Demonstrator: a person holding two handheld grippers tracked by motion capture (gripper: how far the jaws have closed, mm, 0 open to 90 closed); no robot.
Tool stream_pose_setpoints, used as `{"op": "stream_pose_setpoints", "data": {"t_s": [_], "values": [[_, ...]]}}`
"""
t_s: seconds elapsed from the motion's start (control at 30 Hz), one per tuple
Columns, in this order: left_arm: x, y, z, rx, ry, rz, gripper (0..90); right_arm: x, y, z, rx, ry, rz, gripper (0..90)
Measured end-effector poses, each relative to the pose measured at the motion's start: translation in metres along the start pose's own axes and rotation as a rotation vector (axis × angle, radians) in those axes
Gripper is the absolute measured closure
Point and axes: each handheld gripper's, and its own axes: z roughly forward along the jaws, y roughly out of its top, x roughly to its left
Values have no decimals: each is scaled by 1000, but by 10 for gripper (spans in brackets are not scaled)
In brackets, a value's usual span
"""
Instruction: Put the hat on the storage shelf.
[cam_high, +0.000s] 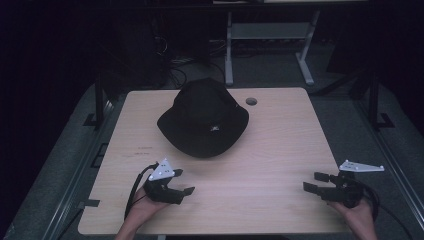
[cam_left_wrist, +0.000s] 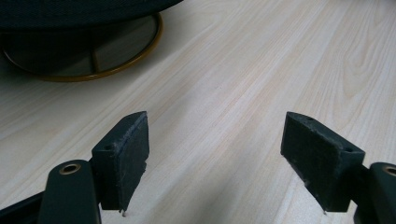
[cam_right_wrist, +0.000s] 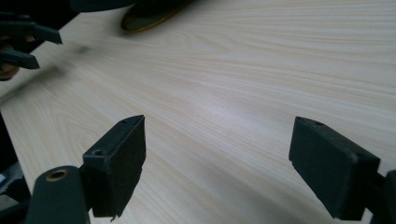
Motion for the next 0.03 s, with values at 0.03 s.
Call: {"op": "stream_pose_setpoints", "data": {"t_s": [0.03], "values": [[0,0,0,1,-1,0,233,1,-1,1,-2,-4,-7,182]]}}
